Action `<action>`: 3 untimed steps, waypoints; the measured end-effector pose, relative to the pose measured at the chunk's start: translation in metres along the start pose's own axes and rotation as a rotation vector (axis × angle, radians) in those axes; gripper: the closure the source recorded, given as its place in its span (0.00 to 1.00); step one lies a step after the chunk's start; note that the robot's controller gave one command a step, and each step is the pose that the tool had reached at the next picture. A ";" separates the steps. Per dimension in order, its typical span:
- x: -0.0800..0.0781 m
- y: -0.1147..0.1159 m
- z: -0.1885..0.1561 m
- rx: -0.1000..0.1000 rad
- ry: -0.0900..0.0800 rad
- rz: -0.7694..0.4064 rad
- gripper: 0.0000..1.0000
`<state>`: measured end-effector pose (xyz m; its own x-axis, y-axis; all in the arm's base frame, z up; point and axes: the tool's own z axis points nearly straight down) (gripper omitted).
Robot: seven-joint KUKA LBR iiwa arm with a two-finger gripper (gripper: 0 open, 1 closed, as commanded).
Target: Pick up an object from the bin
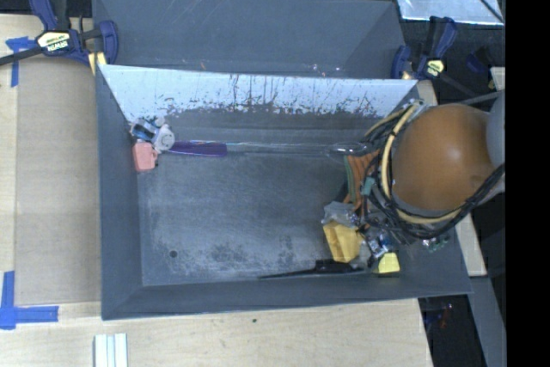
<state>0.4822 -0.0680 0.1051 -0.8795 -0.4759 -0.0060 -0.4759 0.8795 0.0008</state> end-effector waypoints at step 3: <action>-0.003 -0.002 -0.074 0.006 -0.009 0.003 1.00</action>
Offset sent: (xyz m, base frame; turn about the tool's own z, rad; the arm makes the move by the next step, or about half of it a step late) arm 0.0026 -0.0006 0.0342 0.0003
